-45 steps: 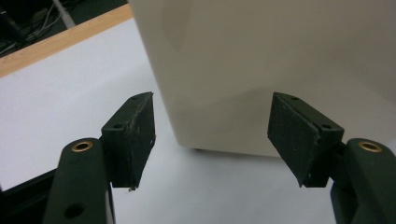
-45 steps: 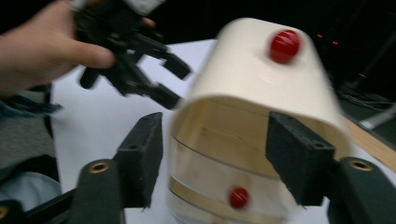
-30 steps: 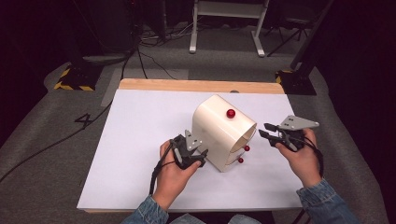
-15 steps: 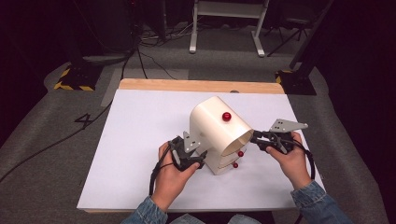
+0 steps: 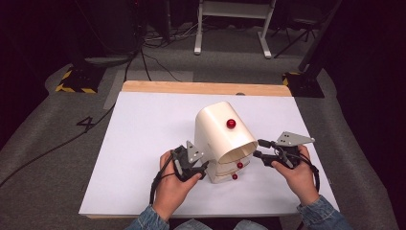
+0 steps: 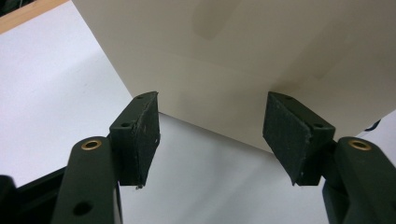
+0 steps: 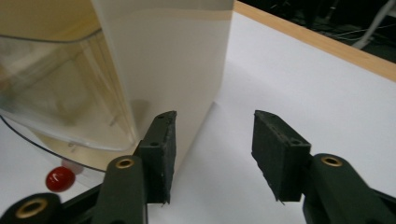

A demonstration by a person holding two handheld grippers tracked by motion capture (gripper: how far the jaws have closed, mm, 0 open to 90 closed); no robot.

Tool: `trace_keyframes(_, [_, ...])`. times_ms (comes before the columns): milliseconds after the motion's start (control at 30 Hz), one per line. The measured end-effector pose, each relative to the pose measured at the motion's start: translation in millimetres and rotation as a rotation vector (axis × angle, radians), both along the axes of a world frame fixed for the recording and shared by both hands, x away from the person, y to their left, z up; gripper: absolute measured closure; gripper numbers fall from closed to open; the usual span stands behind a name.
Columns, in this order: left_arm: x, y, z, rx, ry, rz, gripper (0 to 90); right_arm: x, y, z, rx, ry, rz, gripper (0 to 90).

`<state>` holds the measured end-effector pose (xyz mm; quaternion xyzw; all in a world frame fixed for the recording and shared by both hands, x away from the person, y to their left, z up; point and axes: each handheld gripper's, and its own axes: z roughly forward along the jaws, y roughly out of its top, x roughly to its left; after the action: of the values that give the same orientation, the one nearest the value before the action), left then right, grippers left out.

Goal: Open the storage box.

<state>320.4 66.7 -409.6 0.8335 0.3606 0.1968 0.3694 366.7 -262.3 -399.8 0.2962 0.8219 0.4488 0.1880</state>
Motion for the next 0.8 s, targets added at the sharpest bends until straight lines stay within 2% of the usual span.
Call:
trace_keyframes(33, [-1.8, 3.9, -0.7, -0.028, 0.003, -0.005, 33.6, -4.0, -3.9, 2.5, 0.006, 0.001, -0.012, 46.8])
trace_keyframes(200, [-8.2, 13.9, -1.2, -0.034, -0.001, -0.016, 32.6, -18.6, -14.5, 8.1, 0.031, -0.001, -0.011, 44.7])
trace_keyframes(400, [-14.1, 25.6, -2.8, -0.037, -0.009, -0.016, 31.5, -40.8, -16.3, 9.8, 0.054, 0.004, 0.031, 43.8])
trace_keyframes(600, [-12.8, 31.8, -10.4, -0.032, -0.003, -0.006, 30.0, -58.5, -7.8, 0.4, 0.052, 0.017, 0.058, 43.4])
trace_keyframes(800, [-12.8, 31.6, -15.5, -0.035, -0.005, -0.01, 29.5, -67.3, 0.1, -11.4, 0.053, 0.039, 0.081, 43.3])
